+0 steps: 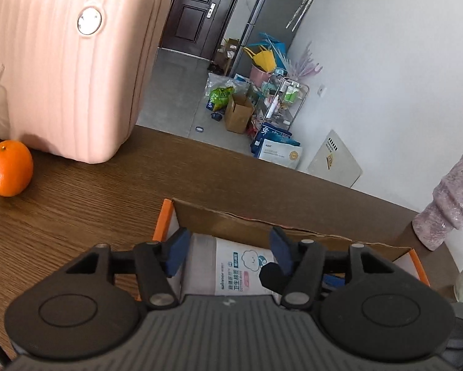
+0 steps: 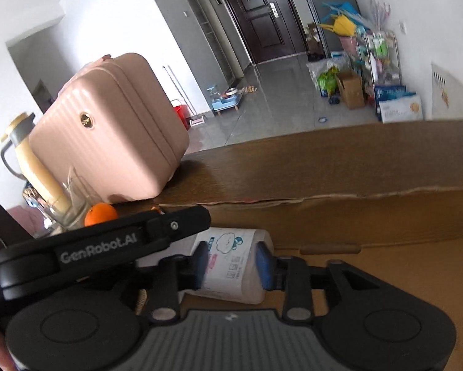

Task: Organize rigid objects
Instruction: 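Carry the held bottle with both grippers and lower it into the cardboard box, then open both grippers to release the bottle inside the box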

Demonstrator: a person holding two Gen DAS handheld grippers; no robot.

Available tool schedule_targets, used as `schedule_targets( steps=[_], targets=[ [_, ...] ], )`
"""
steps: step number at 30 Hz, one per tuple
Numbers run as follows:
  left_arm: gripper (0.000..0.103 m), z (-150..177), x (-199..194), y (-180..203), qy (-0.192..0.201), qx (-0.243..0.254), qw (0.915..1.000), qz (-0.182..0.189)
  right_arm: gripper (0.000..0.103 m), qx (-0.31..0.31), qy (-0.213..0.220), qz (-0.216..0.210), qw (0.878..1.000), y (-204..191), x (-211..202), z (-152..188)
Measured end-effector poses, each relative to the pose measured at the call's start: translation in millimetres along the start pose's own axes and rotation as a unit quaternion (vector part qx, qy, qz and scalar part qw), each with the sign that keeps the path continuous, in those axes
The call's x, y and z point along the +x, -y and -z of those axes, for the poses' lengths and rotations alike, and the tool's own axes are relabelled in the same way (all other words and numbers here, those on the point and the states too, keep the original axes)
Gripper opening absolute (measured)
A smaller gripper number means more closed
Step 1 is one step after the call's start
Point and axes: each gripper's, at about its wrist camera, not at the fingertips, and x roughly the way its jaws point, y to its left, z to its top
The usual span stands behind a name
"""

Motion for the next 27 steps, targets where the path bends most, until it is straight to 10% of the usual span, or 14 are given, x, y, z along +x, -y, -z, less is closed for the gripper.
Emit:
schedule_targets(
  steps=[16,27],
  targets=[
    [0.101,34,-152,23,0.096,0.119,0.9865,-0.060,0.085,-0.084,0.069,0.142,0.984,28,-174,41],
    [0.103,137,-255,37,0.174,0.152,0.9718,-0.045,0.094,-0.112,0.149,0.151,0.971,5,-297,142]
  ],
)
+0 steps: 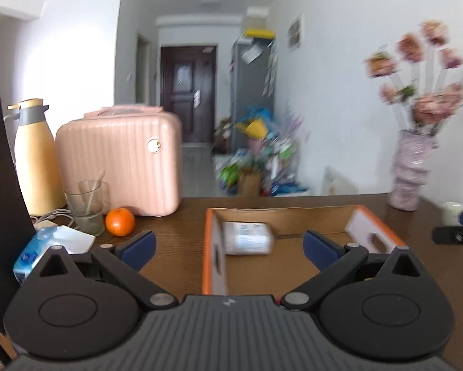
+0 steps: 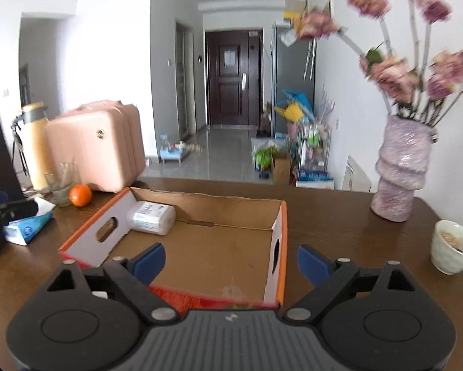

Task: Organize rigid objects
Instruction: 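Open both grippers to release the bottle inside the box, then move both grippers back over the bottle caps on the table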

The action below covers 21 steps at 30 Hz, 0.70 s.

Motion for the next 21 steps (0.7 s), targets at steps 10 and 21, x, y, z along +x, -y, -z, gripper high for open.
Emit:
schedule_targets(
  steps=[10,21],
  targets=[
    [0.103,71,-119,36,0.075,0.050,0.9959,-0.006,0.101,-0.004,0.079,-0.012,0.997,-27,-110,64],
    [0.103,150,-210,36,0.098,0.006,0.9949,-0.024,0.103,0.001,0.123,-0.007,0.992,-59,-198,176]
  ],
)
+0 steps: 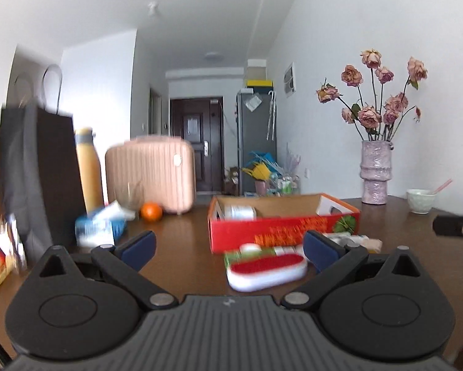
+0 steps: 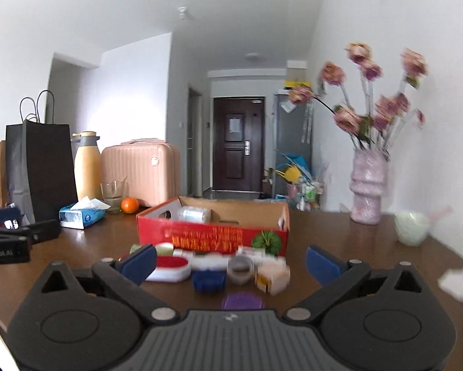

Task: Organize rigid objects
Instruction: 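Move both grippers back over the bottle caps on the table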

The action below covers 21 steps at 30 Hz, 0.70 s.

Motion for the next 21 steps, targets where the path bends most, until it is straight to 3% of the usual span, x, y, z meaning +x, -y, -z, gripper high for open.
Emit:
schedule_targets(
  steps=[3,8,15,21],
  targets=[
    [0.103,16,-22,-3,-0.010,-0.006,0.9999,0.000,0.103,-0.017,-0.015,-0.019,1.000,-9,-19,20],
    [0.103,33,-47,5,-0.011,0.022,0.9997,-0.006,0.103,-0.031,-0.016,-0.004,0.999,-20,-38,34],
    [0.103,32,-39,8,-0.021,0.017,0.9996,-0.002,0.103,-0.021,0.013,-0.014,1.000,-19,-42,40],
    [0.103,33,-21,7,-0.044,0.006,0.9990,-0.001,0.098,-0.004,-0.005,-0.009,1.000,-11,-18,40]
  ],
)
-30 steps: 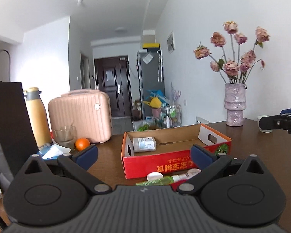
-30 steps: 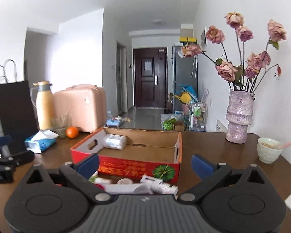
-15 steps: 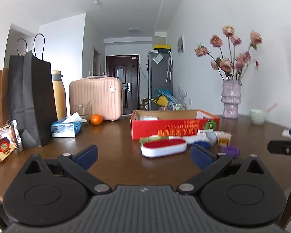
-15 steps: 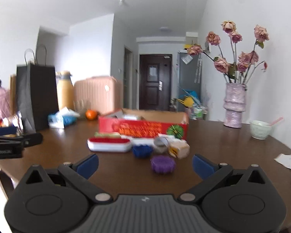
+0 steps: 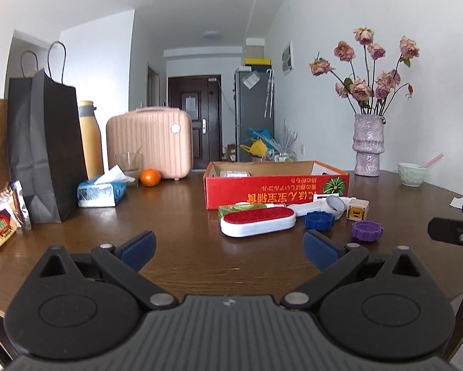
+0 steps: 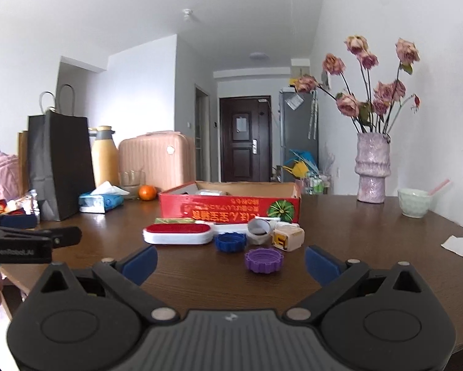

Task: Organize rigid objects
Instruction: 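Move both grippers back over the bottle caps on the table, then grasp the blue bottle cap with the left gripper while the right grasps the purple cap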

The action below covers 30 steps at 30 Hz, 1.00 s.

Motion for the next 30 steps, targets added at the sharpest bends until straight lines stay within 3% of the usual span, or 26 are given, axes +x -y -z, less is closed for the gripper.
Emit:
schedule_targets(
  steps=[8,14,19,22,25,27,30],
  targets=[
    [0.103,-11,52,15,-0.060,-0.001,0.9975,0.036,0.095,0.042,-0.087,0.012,0.995,23,64,-3],
    [0.103,-24,109,37,-0.122,0.016,0.9897,0.074,0.092,0.051,-0.137,0.015,0.989,41,127,-11],
    [0.102,-30,149,53,-0.146,0.019,0.9837,0.104,0.085,0.036,-0.178,0.006,0.983,45,167,-10],
    [0.095,-31,171,59,-0.165,0.016,0.9798,0.112,0.078,0.036,-0.193,-0.007,0.980,48,182,-11],
    [0.088,-31,194,69,-0.192,0.014,0.9744,0.116,0.052,0.019,-0.206,-0.009,0.978,53,192,-12],
    [0.077,-34,205,78,-0.204,0.013,0.9707,0.126,0.052,0.011,-0.210,-0.011,0.978,60,194,-14],
    [0.075,-38,222,93,-0.212,0.010,0.9661,0.147,0.052,0.008,-0.211,-0.005,0.977,76,195,-17]
  ],
)
